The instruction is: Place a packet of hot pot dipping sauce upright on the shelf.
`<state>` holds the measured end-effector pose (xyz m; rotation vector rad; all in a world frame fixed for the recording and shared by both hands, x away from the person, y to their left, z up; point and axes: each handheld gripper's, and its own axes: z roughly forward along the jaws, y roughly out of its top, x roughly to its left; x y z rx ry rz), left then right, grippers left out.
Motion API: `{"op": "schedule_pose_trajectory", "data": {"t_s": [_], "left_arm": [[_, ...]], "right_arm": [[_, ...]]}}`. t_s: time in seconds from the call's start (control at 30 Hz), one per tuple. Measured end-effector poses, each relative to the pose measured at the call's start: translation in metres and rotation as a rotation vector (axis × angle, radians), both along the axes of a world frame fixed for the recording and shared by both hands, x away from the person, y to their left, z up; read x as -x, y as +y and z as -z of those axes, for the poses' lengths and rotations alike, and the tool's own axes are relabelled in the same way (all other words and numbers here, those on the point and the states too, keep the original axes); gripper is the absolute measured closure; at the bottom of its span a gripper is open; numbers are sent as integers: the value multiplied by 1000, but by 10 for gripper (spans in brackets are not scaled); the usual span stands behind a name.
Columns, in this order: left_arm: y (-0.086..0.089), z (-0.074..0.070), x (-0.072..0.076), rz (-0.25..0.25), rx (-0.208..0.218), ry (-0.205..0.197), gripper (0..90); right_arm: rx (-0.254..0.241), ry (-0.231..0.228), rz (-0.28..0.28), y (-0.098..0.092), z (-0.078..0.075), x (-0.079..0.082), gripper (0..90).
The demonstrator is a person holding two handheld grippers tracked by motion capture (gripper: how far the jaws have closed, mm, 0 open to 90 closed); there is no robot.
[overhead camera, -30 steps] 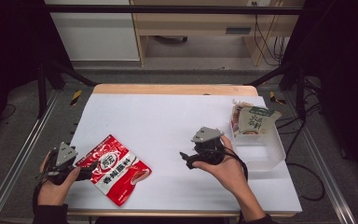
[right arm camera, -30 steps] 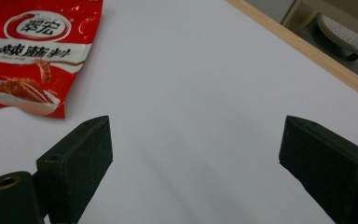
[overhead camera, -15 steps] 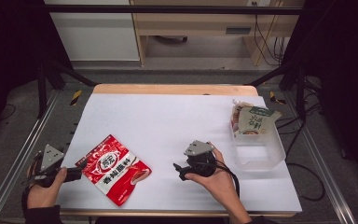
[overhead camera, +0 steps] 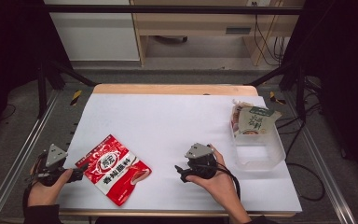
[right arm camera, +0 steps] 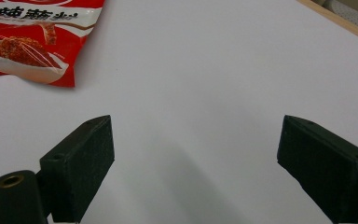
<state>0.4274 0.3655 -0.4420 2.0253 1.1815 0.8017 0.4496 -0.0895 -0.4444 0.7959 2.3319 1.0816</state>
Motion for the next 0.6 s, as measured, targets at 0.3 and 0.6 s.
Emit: {"op": "schedule_pose_trajectory", "data": {"t_s": [0.3,0.6], "left_arm": [[12,5,-4,-12,-7,31,59],[7,12,-8,27,-17,96,80]], "right_arm": [[11,-2,13,-1,2,-2,115],[35,3,18,0,6,-2,116]]}}
